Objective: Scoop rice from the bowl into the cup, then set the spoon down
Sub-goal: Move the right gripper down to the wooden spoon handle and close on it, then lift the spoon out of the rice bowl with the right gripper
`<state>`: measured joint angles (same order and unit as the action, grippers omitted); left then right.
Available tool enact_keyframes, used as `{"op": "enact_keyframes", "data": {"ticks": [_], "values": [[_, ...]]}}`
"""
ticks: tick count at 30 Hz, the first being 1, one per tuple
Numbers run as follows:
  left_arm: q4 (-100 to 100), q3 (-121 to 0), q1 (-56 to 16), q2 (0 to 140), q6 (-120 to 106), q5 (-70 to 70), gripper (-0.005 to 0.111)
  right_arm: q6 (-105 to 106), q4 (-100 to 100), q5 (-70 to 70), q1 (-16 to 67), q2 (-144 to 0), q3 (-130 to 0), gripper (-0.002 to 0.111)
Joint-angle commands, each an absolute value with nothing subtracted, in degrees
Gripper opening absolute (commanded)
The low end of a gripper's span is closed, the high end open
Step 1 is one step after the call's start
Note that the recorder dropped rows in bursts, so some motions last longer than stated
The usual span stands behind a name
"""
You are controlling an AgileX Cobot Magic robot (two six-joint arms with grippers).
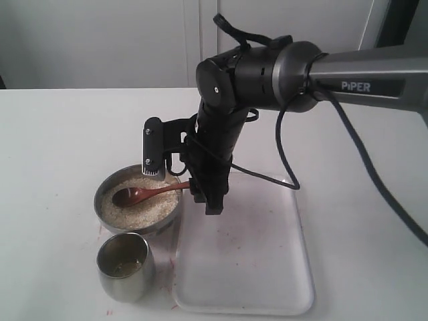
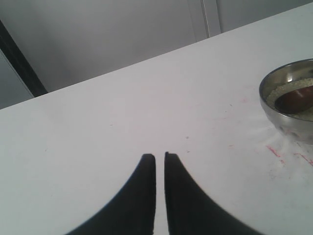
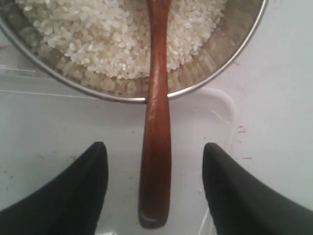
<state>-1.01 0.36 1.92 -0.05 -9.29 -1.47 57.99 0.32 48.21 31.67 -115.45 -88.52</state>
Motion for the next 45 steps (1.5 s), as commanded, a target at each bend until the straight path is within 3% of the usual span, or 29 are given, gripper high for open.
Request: {"op": "enact_keyframes", "data": {"ticks": [1,21,28,33,45], "values": [[-0.5,0.0,1.5,0.0,-9.2,-1.1,0.014,58.4,0.5,46.1,31.9,-116.3,-88.6,0.054],[-0.5,0.0,1.5,0.0,-9.2,-1.1,0.014,58.4,5.6,46.1,31.9,-117.7,-88.6,0.053],[-0.5,0.0,1.5,0.0,-9.2,-1.1,0.014,58.4,5.6,46.4,31.9,-117.7,-88.6,0.029],[-0.5,0.0,1.5,0.0,-9.2,-1.1,0.014,58.4,5.3,50.2,31.9,-117.7,-88.6,0.000],[-0.5,0.0,1.5,0.0,-9.2,-1.1,0.014,47.9,4.8,56.4,33.8,-107.9,-88.6,0.000]]}}
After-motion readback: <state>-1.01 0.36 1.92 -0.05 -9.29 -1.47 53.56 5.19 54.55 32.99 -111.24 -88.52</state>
